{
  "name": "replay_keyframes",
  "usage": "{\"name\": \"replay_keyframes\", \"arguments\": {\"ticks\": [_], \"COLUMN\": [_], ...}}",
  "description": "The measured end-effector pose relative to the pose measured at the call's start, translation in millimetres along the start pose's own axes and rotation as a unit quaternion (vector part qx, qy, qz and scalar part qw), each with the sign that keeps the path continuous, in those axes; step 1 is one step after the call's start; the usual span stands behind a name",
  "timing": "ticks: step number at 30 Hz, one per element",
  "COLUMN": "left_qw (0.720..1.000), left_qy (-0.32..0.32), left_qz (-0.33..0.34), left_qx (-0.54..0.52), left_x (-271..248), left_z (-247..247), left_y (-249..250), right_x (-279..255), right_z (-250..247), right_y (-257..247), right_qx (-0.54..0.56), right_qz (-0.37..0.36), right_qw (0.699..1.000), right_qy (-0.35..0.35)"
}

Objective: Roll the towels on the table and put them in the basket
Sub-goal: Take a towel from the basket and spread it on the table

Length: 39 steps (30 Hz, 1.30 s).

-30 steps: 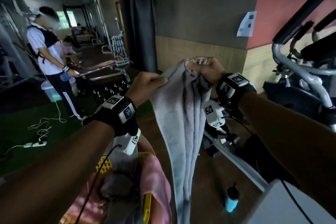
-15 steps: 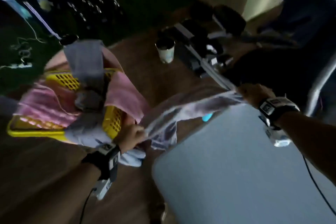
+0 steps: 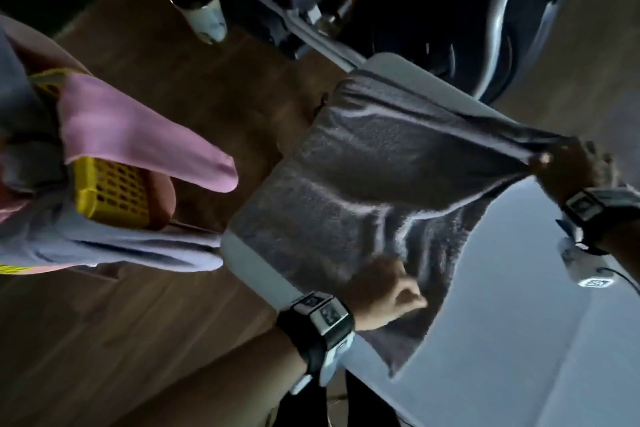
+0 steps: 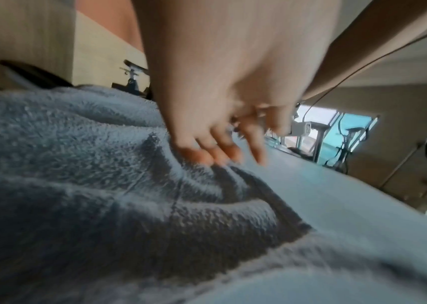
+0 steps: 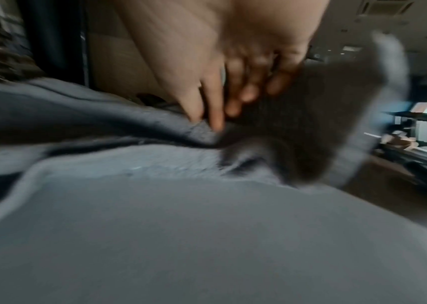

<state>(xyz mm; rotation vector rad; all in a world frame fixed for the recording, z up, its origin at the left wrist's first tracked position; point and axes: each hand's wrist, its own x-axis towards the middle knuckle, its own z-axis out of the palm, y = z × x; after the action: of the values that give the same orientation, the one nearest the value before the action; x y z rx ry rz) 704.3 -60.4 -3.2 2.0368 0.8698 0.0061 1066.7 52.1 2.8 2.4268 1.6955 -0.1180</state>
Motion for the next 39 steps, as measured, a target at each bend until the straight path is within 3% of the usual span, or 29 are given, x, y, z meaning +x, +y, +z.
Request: {"name": "replay_keyframes", "arguments": {"ticks": [1, 2, 4, 7, 9, 17, 21, 30, 39], "left_qw": [0.997, 0.991, 0.975, 0.949, 0.940, 0.924, 0.926, 0.922, 0.933], "left_qy": [0.050, 0.041, -0.064, -0.115, -0.128, -0.127, -0.139, -0.177, -0.180], "left_qz": [-0.003, -0.032, -0.066, -0.067, -0.081, -0.121, -0.111, -0.061, -0.032], "left_qx": [0.063, 0.122, 0.205, 0.285, 0.306, 0.341, 0.333, 0.340, 0.309], "left_x": [-2.8, -7.4, -12.1, -5.5, 0.9, 30.3, 53.0, 114.6, 136.1], "left_z": [-2.1, -5.3, -3.5, 1.8, 5.5, 76.4, 136.4, 301.6, 459.3], "left_y": [-13.4, -25.2, -50.9, -64.7, -58.7, 19.6, 83.2, 242.7, 360.2], "right_x": [-7.1, -16.5, -18.3, -2.6, 0.9, -34.3, -72.4, -172.6, -272.8], "right_z": [0.8, 2.2, 13.8, 35.3, 55.9, 62.8, 70.7, 111.0, 148.1], "right_y": [-12.6, -29.8, -63.9, -93.4, -92.7, -26.5, 50.1, 271.6, 465.7], "right_qx": [0.003, 0.019, 0.057, 0.062, 0.065, 0.071, 0.087, 0.091, 0.100], "right_qz": [-0.050, -0.109, -0.167, -0.148, -0.147, -0.174, -0.157, -0.102, 0.009], "right_qw": [0.998, 0.992, 0.984, 0.979, 0.970, 0.953, 0.951, 0.960, 0.965], "right_qy": [0.025, 0.054, 0.025, -0.127, -0.184, -0.239, -0.250, -0.245, -0.242]}}
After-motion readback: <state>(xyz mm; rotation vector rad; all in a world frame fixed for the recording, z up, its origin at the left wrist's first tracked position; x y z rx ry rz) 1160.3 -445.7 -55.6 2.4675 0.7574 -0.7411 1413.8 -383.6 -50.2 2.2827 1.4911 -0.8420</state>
